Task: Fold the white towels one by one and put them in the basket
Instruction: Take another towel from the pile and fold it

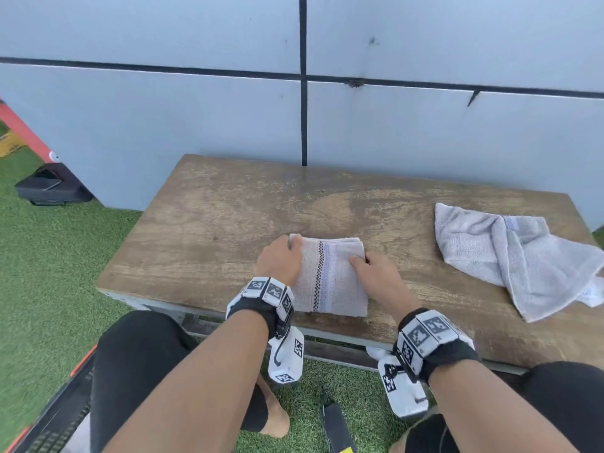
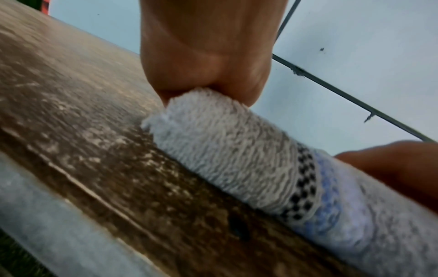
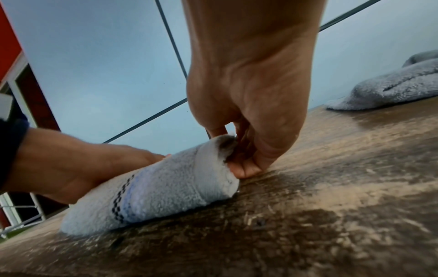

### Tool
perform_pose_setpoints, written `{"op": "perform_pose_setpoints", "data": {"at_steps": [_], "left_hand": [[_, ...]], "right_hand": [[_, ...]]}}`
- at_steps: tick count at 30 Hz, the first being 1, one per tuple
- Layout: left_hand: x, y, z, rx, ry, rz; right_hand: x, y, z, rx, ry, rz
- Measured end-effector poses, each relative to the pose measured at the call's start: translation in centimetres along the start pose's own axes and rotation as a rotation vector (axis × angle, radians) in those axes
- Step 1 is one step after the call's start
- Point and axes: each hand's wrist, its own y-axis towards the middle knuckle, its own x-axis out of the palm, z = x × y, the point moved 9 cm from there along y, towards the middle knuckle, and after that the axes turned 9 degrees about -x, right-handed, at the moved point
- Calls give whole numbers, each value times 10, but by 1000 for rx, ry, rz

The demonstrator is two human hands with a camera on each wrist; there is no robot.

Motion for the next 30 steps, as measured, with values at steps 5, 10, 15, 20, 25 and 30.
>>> {"op": "perform_pose_setpoints", "data": {"at_steps": [5, 10, 15, 20, 25, 30], "left_hand": [[-5, -1, -1, -21, 14, 74], [-5, -7, -3, -90, -39, -4], [-8, -25, 4, -50, -231, -35], [-34, -26, 22, 165, -251, 184], [-36, -41, 39, 287, -46, 167], [-10, -36, 9, 174, 164, -83]], "right_hand": [[1, 5, 3, 2, -43, 6], [3, 8, 3, -15, -94, 3], [5, 7, 4, 4, -100, -37], [-16, -8, -25, -174, -200, 88], [-3, -21, -29, -379, -541, -87], [-18, -35, -28, -385, -711, 50]]}}
